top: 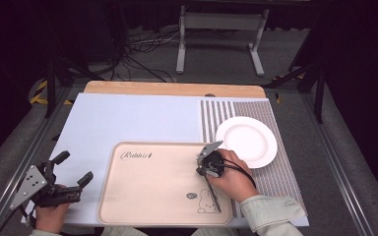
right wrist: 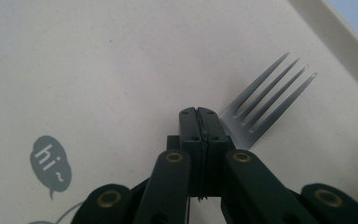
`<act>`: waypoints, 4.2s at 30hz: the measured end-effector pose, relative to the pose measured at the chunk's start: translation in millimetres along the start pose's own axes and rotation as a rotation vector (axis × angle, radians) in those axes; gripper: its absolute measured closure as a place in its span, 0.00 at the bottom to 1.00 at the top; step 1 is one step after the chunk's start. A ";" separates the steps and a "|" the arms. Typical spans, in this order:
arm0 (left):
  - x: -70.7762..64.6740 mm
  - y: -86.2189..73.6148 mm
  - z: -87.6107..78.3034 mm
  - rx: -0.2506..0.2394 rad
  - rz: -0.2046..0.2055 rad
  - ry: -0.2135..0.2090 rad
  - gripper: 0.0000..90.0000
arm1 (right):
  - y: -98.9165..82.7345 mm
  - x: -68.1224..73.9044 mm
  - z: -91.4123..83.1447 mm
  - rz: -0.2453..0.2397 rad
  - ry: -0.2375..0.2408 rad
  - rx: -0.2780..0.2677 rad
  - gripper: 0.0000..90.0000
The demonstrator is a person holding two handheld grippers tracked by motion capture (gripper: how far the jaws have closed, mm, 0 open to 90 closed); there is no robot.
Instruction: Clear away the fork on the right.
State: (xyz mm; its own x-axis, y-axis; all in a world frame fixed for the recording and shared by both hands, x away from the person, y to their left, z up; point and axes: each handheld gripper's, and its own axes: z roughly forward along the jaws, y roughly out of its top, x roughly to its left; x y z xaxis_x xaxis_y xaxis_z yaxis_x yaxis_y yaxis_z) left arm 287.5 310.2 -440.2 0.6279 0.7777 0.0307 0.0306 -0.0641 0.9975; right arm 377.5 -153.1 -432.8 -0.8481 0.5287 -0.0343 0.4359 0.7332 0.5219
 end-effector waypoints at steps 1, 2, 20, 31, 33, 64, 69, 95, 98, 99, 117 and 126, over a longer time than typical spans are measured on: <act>-0.1 0.0 0.0 0.001 0.000 0.000 0.00 | -0.8 -1.3 -0.6 0.001 0.002 0.000 1.00; -0.1 0.0 0.1 0.001 0.000 0.000 0.00 | -1.5 -2.2 -1.0 0.007 -0.002 0.000 1.00; -0.1 -0.5 0.7 0.005 0.001 -0.001 0.00 | -13.4 -17.3 -8.8 0.060 -0.049 0.005 1.00; 0.0 -0.7 1.1 0.004 -0.001 0.000 0.00 | -18.5 -21.6 -12.1 0.080 -0.060 0.007 1.00; 0.0 -0.6 1.2 0.004 -0.001 -0.001 0.00 | -19.3 -22.0 -12.5 0.079 -0.062 0.006 1.00; -1.6 -0.2 -0.3 0.003 0.001 0.006 0.00 | -26.4 -9.7 -101.3 -0.031 -0.084 -0.507 0.16; -1.4 -0.3 -0.4 0.003 -0.002 0.006 0.00 | -44.5 -12.8 -112.5 -0.016 -0.097 -0.574 0.16; -2.5 -0.4 0.4 0.007 0.002 0.005 0.00 | -132.2 -32.4 -124.8 0.080 -0.185 -0.780 0.13; -2.5 -0.3 0.6 0.007 0.003 0.004 0.00 | -138.0 -34.8 -122.2 0.087 -0.184 -0.784 0.13; -2.5 -0.3 0.6 0.007 0.003 0.004 0.00 | -139.8 -35.5 -121.1 0.088 -0.182 -0.785 0.13; -2.0 0.0 0.4 0.005 0.003 -0.001 0.00 | -172.7 -41.3 -100.5 0.158 -0.177 -0.796 0.13; -1.9 -0.5 2.4 0.006 0.000 -0.009 0.00 | -184.2 -45.7 -96.1 0.216 -0.178 -0.784 0.13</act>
State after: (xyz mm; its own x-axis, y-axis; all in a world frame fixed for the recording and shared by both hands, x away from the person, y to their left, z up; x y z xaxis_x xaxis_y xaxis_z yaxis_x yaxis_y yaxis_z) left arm 288.2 307.2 -440.9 0.6346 0.7723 0.0306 0.0348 -0.0681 0.9971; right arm 307.0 -353.4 -445.6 -0.6810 0.7314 0.0350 0.1916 0.1319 0.9726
